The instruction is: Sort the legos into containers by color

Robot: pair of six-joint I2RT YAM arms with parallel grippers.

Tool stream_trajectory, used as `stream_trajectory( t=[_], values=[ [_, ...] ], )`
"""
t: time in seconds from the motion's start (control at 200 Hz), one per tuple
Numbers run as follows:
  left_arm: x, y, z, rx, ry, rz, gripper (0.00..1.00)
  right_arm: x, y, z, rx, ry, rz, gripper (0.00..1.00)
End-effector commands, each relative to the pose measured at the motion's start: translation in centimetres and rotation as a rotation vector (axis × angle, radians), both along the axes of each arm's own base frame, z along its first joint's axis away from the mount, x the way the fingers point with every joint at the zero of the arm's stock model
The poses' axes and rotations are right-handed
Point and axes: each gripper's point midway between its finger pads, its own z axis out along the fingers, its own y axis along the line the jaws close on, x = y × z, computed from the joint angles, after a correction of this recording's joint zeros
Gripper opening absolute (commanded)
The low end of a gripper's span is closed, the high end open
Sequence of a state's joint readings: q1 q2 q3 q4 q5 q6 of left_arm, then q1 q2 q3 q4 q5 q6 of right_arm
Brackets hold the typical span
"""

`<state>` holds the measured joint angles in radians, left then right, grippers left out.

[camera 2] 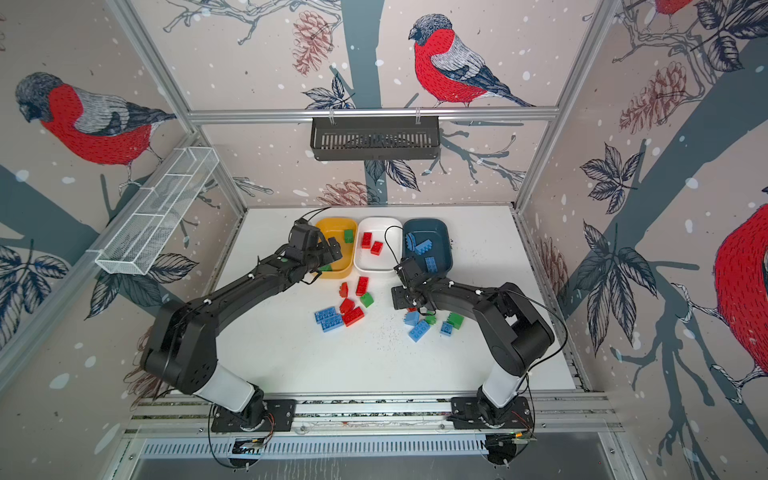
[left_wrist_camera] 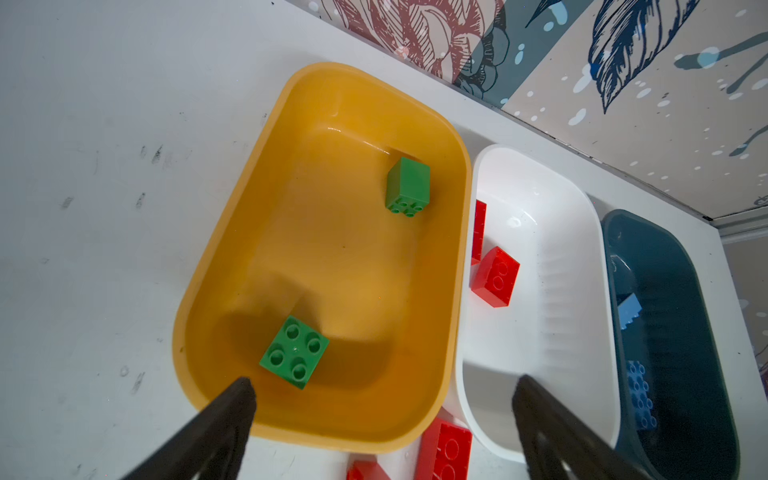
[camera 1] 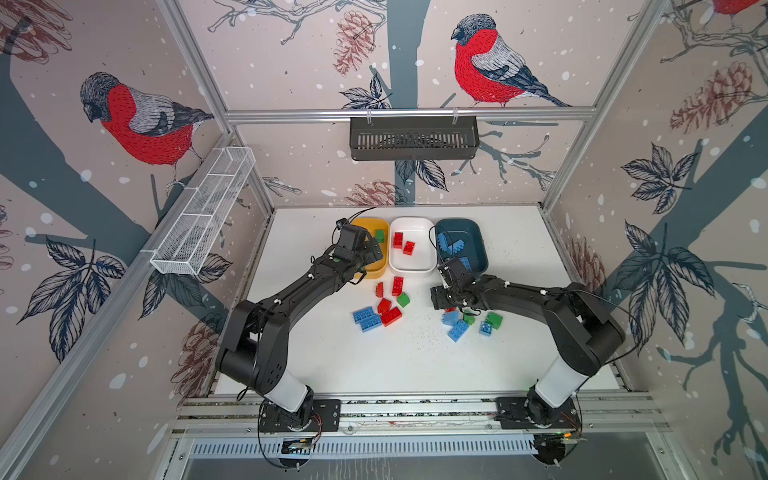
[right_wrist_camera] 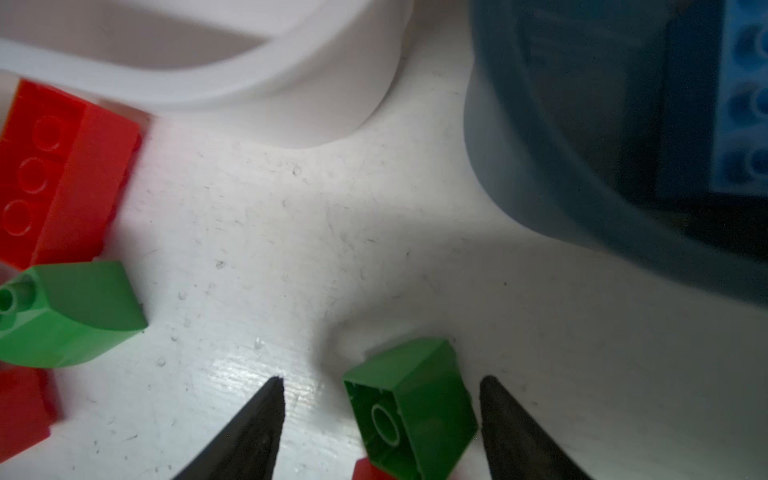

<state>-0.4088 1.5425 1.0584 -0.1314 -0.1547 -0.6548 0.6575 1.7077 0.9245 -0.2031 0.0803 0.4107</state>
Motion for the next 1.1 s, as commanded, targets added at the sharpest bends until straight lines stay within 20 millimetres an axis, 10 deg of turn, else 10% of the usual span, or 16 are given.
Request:
stream_trajectory(
  t=[0.0,0.7,1.091],
  values=[
    [-0.4,0.3,1.4,-0.006,-0.055,-0.006,0.97,-0.3,-0.4,-0.6,-0.074,0.005,0.022,0.69],
    [-4.3,3.7,0.8,0.023,-0.066,0.086,0.97,0.3,0.8,-1.3,-0.183,-0.016,0.037,0.44],
    [-6.2,4.8,1.4,0.021,-0.078,0.105,0.97,0.6,3.9,3.0,-0.058,-0.177,0.080,0.34]
  ],
)
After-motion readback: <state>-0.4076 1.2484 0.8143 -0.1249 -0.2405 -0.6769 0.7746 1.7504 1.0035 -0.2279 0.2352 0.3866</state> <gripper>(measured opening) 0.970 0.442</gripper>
